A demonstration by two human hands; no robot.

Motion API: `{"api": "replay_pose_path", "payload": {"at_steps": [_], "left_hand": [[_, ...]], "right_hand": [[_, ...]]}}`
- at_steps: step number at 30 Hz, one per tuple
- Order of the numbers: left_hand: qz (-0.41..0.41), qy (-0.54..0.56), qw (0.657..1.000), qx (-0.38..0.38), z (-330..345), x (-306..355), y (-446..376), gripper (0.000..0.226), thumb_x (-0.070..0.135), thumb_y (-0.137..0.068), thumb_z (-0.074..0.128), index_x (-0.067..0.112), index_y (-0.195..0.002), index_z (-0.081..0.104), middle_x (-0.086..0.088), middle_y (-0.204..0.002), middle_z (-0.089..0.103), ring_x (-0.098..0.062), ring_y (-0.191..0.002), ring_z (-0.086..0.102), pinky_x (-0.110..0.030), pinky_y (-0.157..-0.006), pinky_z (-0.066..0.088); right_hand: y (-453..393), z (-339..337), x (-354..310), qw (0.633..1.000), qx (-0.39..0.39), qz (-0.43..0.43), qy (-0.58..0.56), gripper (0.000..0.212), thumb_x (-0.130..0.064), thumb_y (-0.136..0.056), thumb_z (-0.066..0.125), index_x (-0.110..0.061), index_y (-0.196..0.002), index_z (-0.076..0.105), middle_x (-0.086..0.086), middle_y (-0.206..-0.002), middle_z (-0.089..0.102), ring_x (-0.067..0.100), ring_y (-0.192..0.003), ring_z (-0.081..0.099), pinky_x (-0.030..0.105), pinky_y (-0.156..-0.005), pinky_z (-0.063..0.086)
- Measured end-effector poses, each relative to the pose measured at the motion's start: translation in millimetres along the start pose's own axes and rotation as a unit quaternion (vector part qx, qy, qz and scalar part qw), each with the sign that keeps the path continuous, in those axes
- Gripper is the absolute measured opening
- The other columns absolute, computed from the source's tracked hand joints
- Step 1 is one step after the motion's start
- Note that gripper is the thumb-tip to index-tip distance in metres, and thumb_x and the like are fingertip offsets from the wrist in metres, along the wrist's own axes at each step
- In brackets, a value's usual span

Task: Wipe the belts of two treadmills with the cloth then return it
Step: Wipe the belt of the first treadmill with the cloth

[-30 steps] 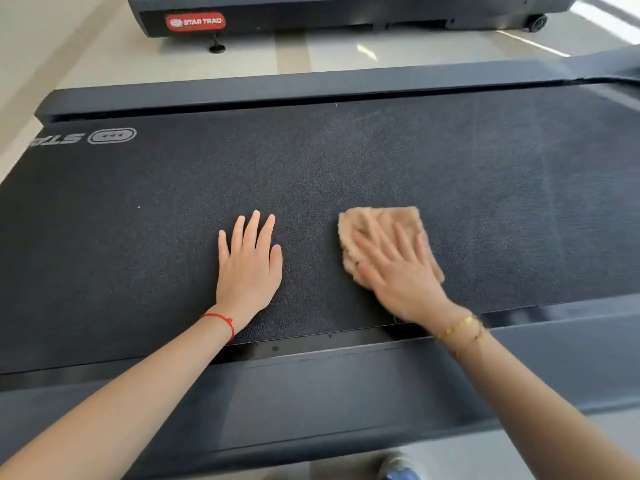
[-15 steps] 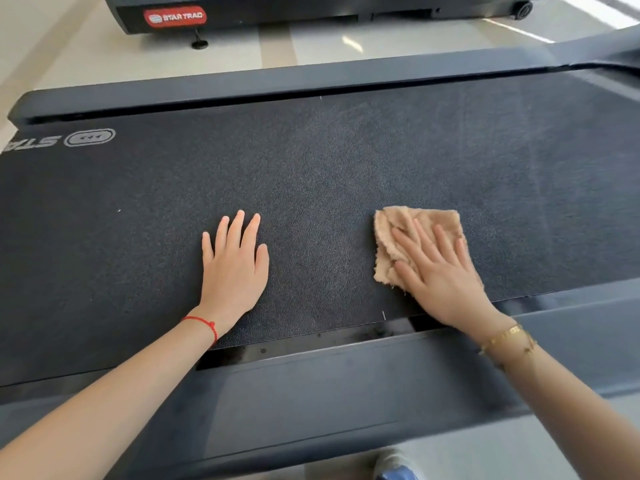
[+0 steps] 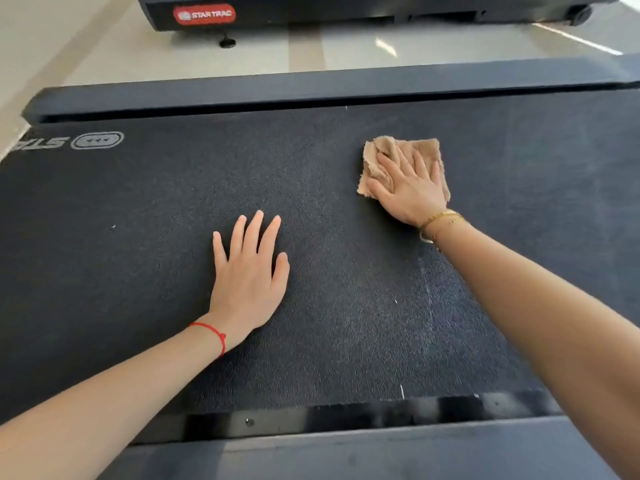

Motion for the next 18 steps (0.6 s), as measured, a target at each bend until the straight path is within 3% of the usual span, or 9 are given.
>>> {"api": "replay_pose_path", "payload": {"at_steps": [5,9,14,18], "left_hand": [[-0.005,-0.014,1.0,-0.008,-1,1,-1,0.062,0.042,-0.098,0.02,0.024,-0.157,0.013,0.0,-0.164,0.011,-0.021,-0.152,0.003,-0.059,-0.12,0.007],[-0.014,-0.009,1.0,-0.02,-4,1,0,0.061,0.042,-0.098,0.021,0.026,-0.157,0.012,0.002,-0.164,0.009,-0.019,-0.152,0.0,-0.057,-0.121,0.005],[-0.017,0.003,1.0,-0.019,-4,1,0,0.061,0.043,-0.099,0.024,0.027,-0.157,0.014,0.003,-0.164,0.009,-0.018,-0.152,-0.001,-0.056,-0.121,0.004],[-0.011,0.012,1.0,-0.018,-5,-1,0,0.059,0.044,-0.099,0.024,0.024,-0.155,0.022,0.002,-0.164,0.011,-0.019,-0.152,0.001,-0.056,-0.121,0.005]], "right_hand": [[-66,4,-55,0.999,-0.018,-0.046,-0.016,0.061,-0.055,-0.099,0.021,-0.038,-0.157,0.013,-0.009,-0.166,-0.003,0.031,-0.153,-0.006,0.054,-0.12,-0.012],[-73,10,-94,0.992,-0.034,-0.116,-0.022,0.057,-0.048,-0.101,0.021,-0.038,-0.157,0.014,-0.011,-0.166,-0.003,0.032,-0.153,-0.005,0.053,-0.121,-0.01],[-10,20,-119,0.972,-0.035,-0.234,0.0,0.054,-0.049,-0.104,0.02,-0.04,-0.157,0.013,-0.014,-0.166,0.0,0.026,-0.153,-0.002,0.049,-0.122,-0.009],[63,25,-129,0.962,-0.033,-0.272,-0.01,0.055,-0.051,-0.103,0.021,-0.041,-0.156,0.01,-0.018,-0.164,0.0,0.02,-0.153,-0.005,0.045,-0.123,-0.009]]}}
Point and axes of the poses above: each hand's wrist, its own y-axis away from the middle knuckle, its own z-axis out of the palm, x = y × z, the point moved 6 cm from there along -y, towards the middle knuckle
